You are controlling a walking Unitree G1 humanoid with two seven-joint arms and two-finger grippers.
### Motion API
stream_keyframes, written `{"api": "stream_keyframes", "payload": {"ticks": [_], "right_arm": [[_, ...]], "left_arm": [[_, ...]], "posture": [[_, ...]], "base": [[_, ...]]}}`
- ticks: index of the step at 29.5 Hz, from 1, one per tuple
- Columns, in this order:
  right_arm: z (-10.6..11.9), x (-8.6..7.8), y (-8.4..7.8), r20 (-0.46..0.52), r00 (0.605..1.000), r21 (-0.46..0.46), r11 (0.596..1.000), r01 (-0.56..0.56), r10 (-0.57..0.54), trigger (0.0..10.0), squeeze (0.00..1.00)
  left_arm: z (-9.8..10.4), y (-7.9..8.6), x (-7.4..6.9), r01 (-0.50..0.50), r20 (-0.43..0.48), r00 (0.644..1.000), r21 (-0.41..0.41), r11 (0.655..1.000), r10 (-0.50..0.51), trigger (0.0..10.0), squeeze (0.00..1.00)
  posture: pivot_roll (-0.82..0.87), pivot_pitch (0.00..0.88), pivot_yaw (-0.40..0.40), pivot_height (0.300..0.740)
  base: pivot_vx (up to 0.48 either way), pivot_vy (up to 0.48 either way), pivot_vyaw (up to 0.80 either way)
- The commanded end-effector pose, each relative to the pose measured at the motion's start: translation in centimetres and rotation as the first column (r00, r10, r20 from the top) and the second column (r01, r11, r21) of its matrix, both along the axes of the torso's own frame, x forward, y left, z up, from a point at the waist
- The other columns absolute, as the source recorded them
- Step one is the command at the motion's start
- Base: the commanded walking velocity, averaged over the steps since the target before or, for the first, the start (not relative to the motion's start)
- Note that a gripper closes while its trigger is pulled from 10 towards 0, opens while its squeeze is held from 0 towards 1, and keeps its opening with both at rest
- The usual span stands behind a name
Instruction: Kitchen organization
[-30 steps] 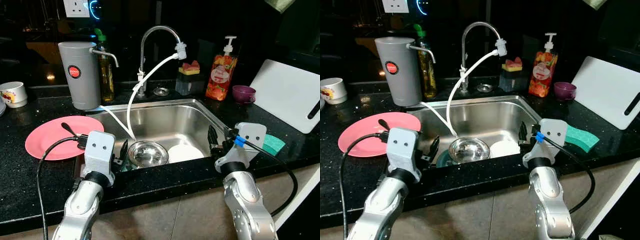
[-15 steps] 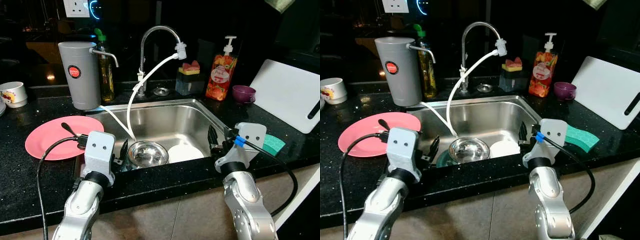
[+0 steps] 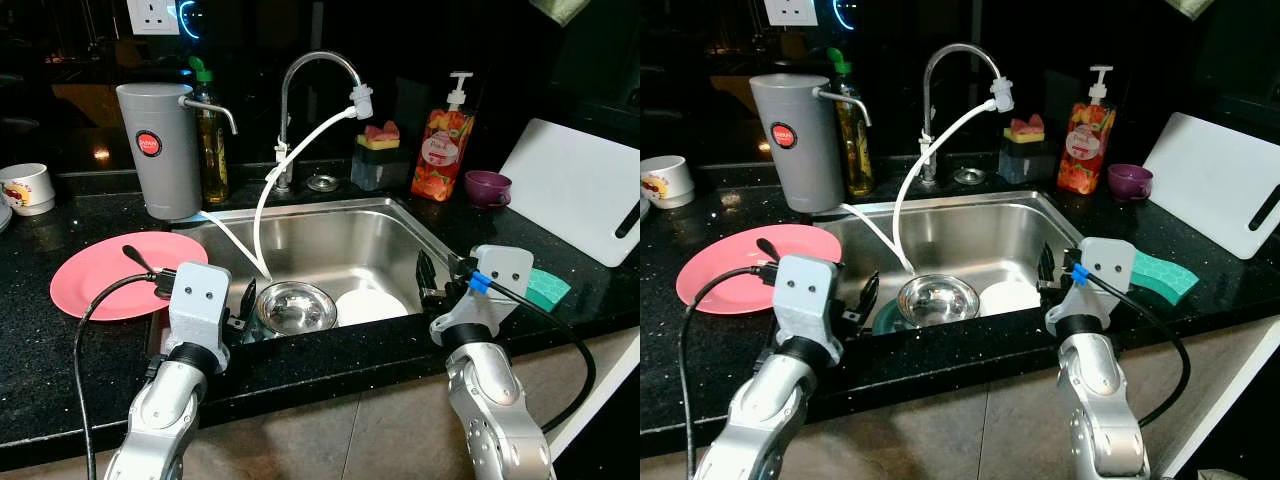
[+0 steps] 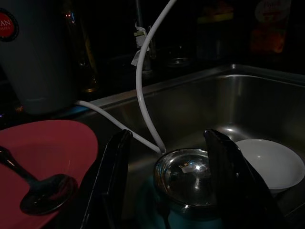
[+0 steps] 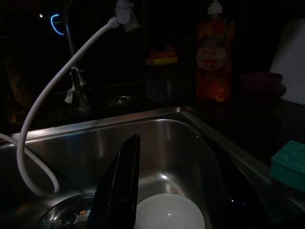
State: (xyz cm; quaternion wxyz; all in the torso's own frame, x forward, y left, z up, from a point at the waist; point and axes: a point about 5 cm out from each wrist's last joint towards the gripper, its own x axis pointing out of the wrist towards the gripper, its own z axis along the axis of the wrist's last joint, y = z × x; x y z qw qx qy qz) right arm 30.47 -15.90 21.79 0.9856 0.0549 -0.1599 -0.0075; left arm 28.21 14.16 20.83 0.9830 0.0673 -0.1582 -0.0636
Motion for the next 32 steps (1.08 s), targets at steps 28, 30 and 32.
{"api": "stream_keyframes", "payload": {"ticks": [28,30,32], "right_arm": [[0.05,-0.17,-0.22,-0.003,1.0,-0.002,1.0,0.009,-0.009,10.0,0.0],[0.06,-0.16,-0.23,-0.003,1.0,-0.003,1.0,0.009,-0.009,10.0,0.0],[0.08,-0.16,-0.23,-0.002,1.0,-0.003,1.0,0.008,-0.008,10.0,0.0]], "left_arm": [[-0.06,-0.38,0.14,0.014,-0.001,1.0,-0.003,1.0,-0.014,10.0,0.0],[-0.07,-0.39,0.15,0.014,-0.001,1.0,-0.003,1.0,-0.014,10.0,0.0],[-0.07,-0.39,0.15,0.014,-0.001,1.0,-0.003,1.0,-0.014,10.0,0.0]], "posture": [[0.1,0.055,-0.055,0.74],[0.1,0.055,-0.055,0.74],[0.1,0.055,-0.055,0.74]], "base": [[0.0,0.0,0.0],[0.0,0.0,0.0],[0.0,0.0,0.0]]}}
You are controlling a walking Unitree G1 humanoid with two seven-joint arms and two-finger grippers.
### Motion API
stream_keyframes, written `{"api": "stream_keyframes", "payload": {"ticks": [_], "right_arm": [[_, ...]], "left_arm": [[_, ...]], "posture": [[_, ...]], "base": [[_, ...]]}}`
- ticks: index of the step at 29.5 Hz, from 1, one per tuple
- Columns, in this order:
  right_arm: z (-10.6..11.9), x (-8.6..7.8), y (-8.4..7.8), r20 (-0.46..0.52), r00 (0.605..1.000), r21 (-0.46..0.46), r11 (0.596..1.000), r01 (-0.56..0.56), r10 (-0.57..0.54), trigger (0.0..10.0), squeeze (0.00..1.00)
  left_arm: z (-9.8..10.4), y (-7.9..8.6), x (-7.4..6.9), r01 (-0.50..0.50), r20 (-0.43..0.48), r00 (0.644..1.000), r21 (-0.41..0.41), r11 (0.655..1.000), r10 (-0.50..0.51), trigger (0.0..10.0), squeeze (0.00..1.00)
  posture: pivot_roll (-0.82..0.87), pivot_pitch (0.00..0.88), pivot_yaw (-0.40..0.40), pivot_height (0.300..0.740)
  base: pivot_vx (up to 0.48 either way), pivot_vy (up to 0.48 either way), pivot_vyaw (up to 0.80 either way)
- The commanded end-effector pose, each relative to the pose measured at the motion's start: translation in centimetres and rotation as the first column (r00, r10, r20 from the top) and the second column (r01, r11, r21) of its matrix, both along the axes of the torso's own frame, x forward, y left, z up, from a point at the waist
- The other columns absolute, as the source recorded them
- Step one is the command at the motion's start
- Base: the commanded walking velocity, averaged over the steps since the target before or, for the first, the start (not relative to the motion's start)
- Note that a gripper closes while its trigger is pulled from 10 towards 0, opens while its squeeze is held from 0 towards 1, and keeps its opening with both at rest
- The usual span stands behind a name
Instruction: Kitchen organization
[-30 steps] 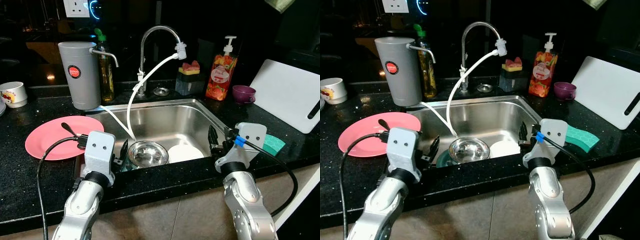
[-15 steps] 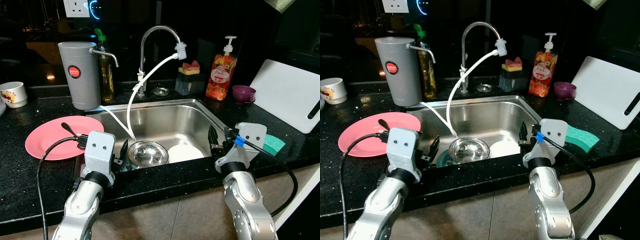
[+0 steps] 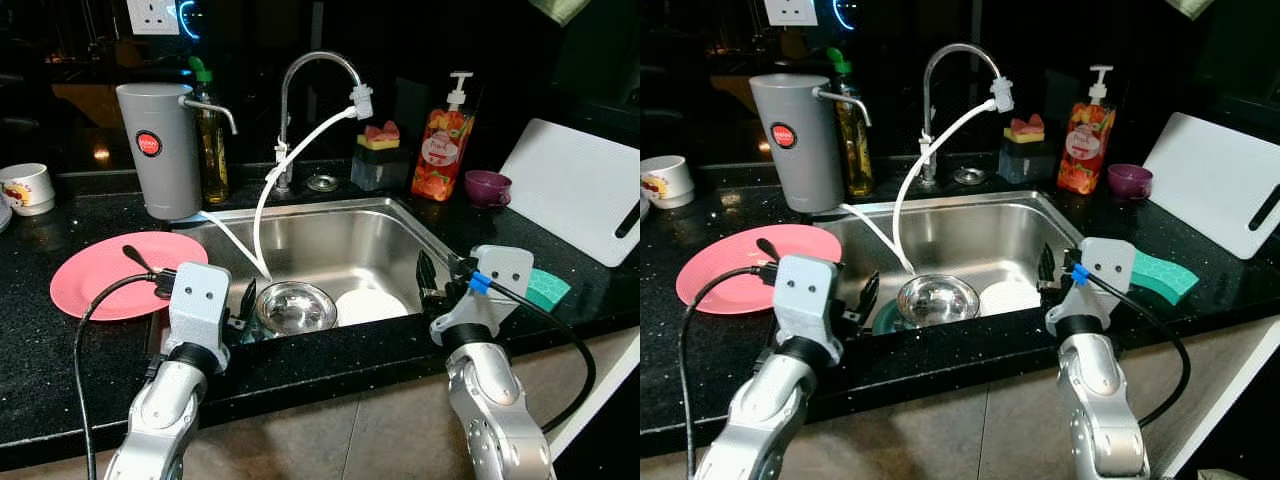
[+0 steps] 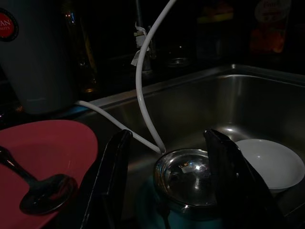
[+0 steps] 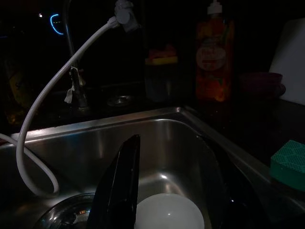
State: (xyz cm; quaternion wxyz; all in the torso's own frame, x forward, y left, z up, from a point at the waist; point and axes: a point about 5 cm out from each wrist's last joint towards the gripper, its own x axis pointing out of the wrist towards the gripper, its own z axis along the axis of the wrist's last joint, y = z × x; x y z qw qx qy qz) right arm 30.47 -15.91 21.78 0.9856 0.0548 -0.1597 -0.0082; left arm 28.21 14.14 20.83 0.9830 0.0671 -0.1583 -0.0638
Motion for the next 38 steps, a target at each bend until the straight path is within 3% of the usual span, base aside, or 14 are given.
{"api": "stream_keyframes", "payload": {"ticks": [1,38], "right_arm": [[0.11,-0.16,-0.21,-0.001,1.0,-0.003,1.0,0.007,-0.007,10.0,0.0],[0.18,-0.18,-0.16,0.001,1.0,-0.005,1.0,0.006,-0.006,10.0,0.0]], "left_arm": [[-0.06,-0.39,0.15,0.014,0.0,1.0,-0.003,1.0,-0.014,10.0,0.0],[-0.08,-0.5,0.17,0.02,0.002,1.0,-0.006,1.0,-0.02,10.0,0.0]], "posture": [[0.1,0.055,-0.055,0.74],[0.1,0.05,-0.054,0.74]], "base": [[0.0,0.0,0.0],[0.0,0.0,0.0]]}}
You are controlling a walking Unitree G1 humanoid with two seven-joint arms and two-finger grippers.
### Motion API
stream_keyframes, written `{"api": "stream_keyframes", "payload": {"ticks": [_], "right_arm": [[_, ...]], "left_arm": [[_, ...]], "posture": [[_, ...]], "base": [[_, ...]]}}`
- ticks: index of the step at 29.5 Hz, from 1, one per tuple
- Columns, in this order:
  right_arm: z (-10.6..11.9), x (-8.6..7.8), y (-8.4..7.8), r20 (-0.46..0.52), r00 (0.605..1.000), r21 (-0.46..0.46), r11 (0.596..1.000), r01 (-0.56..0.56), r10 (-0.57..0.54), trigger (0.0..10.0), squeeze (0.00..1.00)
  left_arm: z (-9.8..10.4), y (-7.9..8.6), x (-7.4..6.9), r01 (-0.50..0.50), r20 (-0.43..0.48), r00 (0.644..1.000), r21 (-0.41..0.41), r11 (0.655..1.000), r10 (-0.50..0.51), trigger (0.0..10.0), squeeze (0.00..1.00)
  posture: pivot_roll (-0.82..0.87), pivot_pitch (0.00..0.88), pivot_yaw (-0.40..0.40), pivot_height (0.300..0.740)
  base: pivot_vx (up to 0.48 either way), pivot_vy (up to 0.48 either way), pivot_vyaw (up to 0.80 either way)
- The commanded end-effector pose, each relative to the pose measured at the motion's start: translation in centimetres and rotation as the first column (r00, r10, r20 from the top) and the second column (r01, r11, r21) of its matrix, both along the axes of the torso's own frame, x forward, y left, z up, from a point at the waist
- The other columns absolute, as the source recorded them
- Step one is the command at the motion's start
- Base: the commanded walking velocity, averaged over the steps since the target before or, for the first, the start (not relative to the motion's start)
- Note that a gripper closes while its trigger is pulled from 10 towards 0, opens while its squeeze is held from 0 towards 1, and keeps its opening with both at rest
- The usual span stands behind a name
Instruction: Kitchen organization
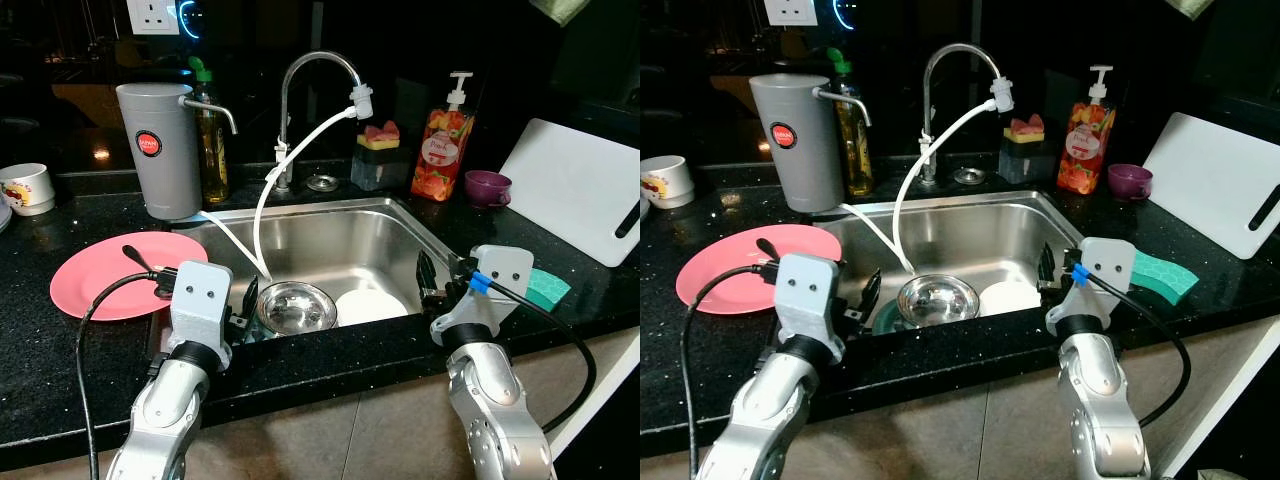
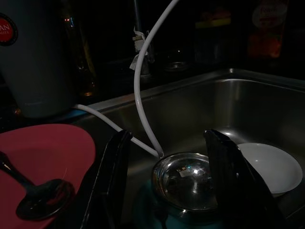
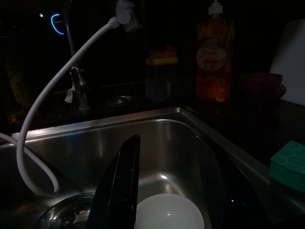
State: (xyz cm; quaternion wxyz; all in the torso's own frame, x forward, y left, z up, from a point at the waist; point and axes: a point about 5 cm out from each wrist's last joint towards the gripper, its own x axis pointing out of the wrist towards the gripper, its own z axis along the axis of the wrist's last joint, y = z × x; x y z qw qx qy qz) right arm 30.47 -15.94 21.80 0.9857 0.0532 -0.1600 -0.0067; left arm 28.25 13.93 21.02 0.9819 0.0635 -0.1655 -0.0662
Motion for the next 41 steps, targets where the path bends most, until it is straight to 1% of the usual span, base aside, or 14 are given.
{"api": "stream_keyframes", "payload": {"ticks": [1,41], "right_arm": [[0.16,-0.18,-0.13,0.001,1.0,-0.001,1.0,0.008,-0.008,10.0,0.0],[0.1,-0.17,-0.14,0.0,1.0,0.005,1.0,0.012,-0.012,10.0,0.0]], "left_arm": [[-0.27,-0.28,0.14,0.013,-0.012,1.0,0.001,1.0,-0.013,10.0,0.0],[-0.23,-0.3,0.22,0.015,-0.011,1.0,0.002,1.0,-0.015,10.0,0.0]], "posture": [[0.1,0.05,-0.054,0.74],[0.1,0.052,-0.052,0.74]], "base": [[0.0,0.0,0.0],[0.0,0.0,0.0]]}}
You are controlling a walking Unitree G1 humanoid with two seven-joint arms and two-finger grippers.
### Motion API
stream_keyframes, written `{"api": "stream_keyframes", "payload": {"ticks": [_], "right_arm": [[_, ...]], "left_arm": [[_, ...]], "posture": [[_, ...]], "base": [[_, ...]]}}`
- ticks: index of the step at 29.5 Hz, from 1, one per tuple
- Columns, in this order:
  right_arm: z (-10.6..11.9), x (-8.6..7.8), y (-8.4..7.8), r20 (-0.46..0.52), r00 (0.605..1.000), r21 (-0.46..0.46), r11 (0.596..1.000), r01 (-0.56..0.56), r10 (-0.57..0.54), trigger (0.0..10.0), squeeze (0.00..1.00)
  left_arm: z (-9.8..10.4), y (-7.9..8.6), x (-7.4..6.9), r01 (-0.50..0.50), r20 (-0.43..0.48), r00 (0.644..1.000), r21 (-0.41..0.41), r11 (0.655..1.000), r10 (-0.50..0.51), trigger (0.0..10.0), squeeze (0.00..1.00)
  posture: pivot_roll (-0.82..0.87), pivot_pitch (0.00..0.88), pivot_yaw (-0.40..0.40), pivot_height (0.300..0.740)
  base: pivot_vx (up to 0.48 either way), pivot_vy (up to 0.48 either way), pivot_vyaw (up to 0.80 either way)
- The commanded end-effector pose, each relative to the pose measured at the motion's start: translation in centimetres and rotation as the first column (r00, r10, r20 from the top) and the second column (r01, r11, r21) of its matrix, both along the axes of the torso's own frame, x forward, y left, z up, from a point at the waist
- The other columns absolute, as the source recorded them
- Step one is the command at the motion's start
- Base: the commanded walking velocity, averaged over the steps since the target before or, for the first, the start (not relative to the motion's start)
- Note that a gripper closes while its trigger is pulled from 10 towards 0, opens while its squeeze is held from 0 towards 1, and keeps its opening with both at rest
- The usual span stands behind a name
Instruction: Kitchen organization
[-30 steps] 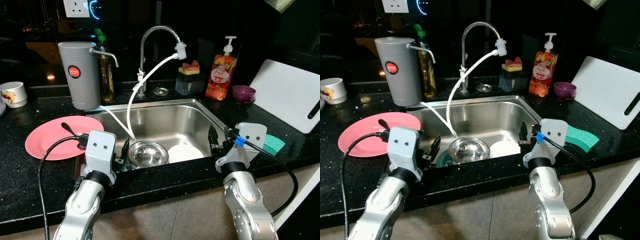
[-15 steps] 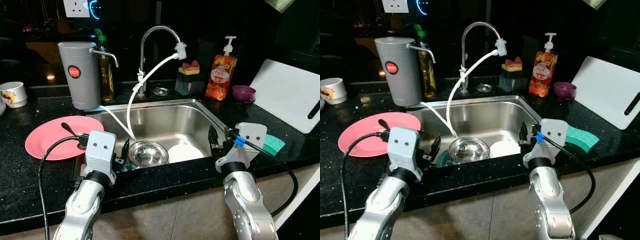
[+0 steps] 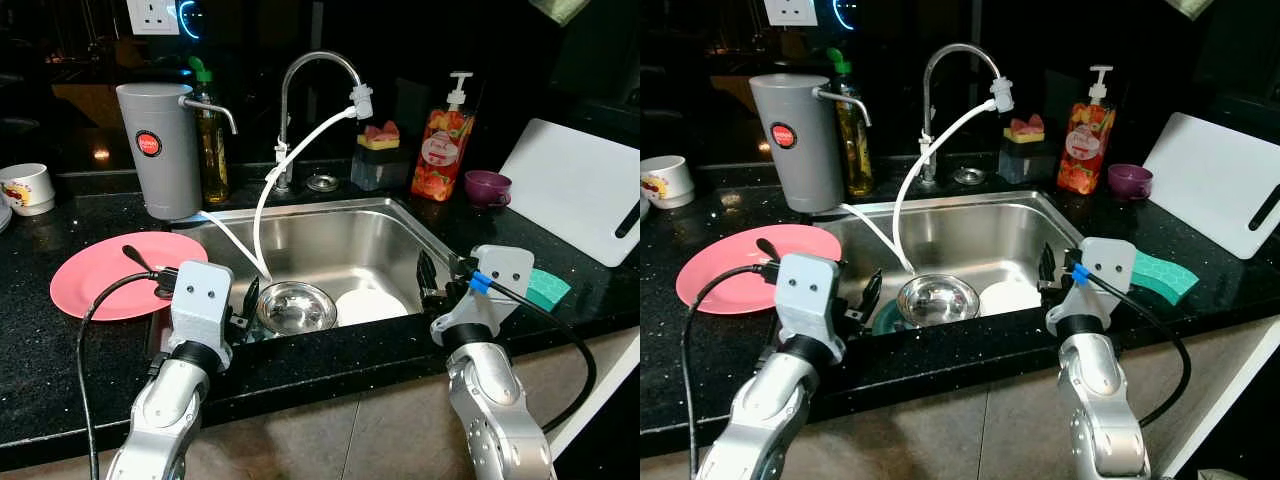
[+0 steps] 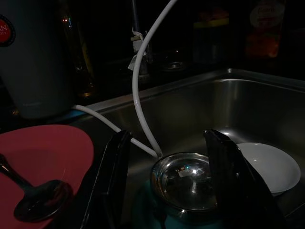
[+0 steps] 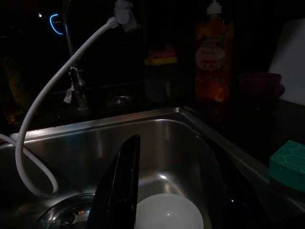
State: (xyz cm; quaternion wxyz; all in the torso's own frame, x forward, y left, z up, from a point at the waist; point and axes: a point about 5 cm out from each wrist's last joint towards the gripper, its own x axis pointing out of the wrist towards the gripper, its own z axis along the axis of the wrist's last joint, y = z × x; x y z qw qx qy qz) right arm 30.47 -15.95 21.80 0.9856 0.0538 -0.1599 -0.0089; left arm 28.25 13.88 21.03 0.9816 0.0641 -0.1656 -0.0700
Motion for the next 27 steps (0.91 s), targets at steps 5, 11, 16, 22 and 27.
{"api": "stream_keyframes", "payload": {"ticks": [5,11,16,22,27], "right_arm": [[0.06,-0.19,-0.12,-0.002,1.0,0.002,1.0,0.008,-0.008,10.0,0.0],[0.0,-0.26,-0.16,-0.002,1.0,0.003,1.0,0.011,-0.011,10.0,0.0],[-0.01,-0.26,-0.17,-0.003,1.0,0.003,1.0,0.012,-0.012,10.0,0.0],[0.09,-0.26,-0.19,0.0,1.0,0.002,1.0,0.011,-0.011,10.0,0.0],[0.12,-0.2,-0.18,0.001,1.0,0.001,1.0,0.008,-0.008,10.0,0.0]], "left_arm": [[-0.23,-0.24,0.22,0.006,-0.01,1.0,-0.001,1.0,-0.006,10.0,0.0],[-0.22,-0.27,0.23,0.008,-0.009,1.0,-0.002,1.0,-0.008,10.0,0.0],[-0.21,-0.29,0.25,0.01,-0.009,1.0,-0.002,1.0,-0.01,10.0,0.0],[-0.19,-0.29,0.2,0.009,-0.009,1.0,-0.004,1.0,-0.009,10.0,0.0],[-0.22,-0.32,0.21,0.008,-0.01,1.0,-0.005,1.0,-0.008,10.0,0.0]], "posture": [[0.1,0.052,-0.052,0.74],[0.1,0.051,-0.049,0.74],[0.1,0.051,-0.049,0.74],[0.1,0.053,-0.051,0.74],[0.1,0.054,-0.053,0.74]], "base": [[0.0,0.0,0.0],[0.0,0.0,0.0],[0.0,0.0,0.0],[0.0,0.0,0.0],[0.0,0.0,0.0]]}}
